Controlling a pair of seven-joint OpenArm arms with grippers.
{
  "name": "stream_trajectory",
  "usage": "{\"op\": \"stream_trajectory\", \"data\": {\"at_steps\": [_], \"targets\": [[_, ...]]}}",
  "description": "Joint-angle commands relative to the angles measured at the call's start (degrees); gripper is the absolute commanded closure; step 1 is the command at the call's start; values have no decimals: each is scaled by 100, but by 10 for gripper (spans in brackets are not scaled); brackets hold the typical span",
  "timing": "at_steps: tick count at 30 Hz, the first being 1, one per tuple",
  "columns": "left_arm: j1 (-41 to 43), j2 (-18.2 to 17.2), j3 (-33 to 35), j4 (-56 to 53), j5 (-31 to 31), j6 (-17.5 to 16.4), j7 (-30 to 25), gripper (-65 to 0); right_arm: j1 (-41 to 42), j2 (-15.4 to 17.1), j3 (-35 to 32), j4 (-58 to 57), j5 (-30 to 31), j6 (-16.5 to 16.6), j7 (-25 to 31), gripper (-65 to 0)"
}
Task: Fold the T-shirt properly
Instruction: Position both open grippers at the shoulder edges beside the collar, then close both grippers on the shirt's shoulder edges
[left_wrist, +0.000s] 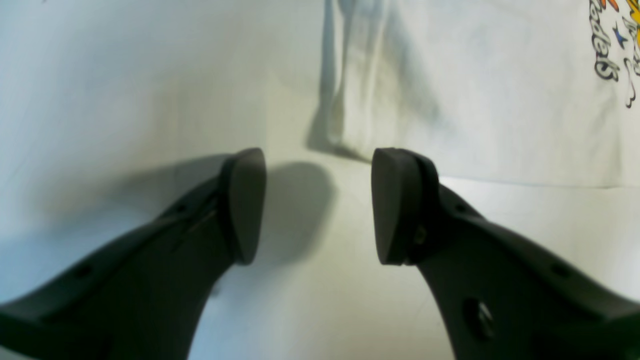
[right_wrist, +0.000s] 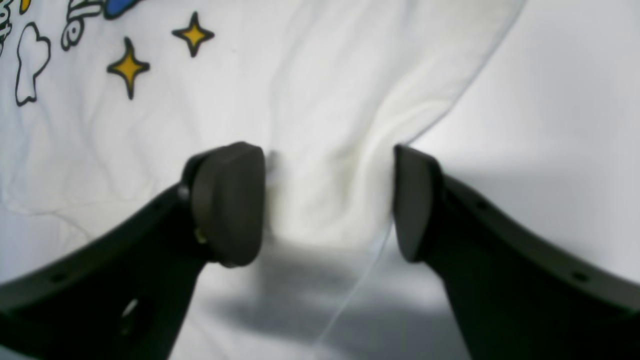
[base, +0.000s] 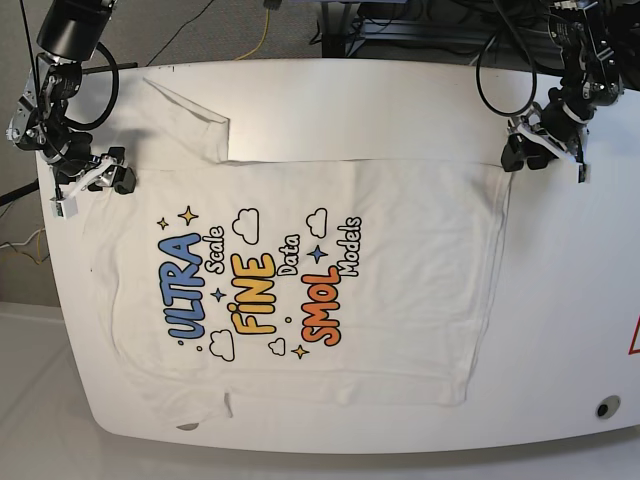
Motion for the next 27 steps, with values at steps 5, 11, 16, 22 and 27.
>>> {"op": "stream_trajectory", "data": {"at_steps": [5,11,16,22,27], "targets": [[-129,-5,-65,-242,184,-72,113,-316,-32,57,5,-21,-104,-20,-351,-398],[-202,38,-40,-446,144,-226,99,-313,-32,66,23,-22,-99,-27,-346,-399],[-269,42,-35,-681,45,-365,99,-308,-14,71,44,-31,-91,-30,-337,-402],[-308,7,-10,-831,-108,-438,115,-317,15,62,43,-10,-82,-15,-300,-406],[-299,14,36,-805,-111,-435,129,-325,26,60,38,-13,-82,-21,-300,-409]]}}
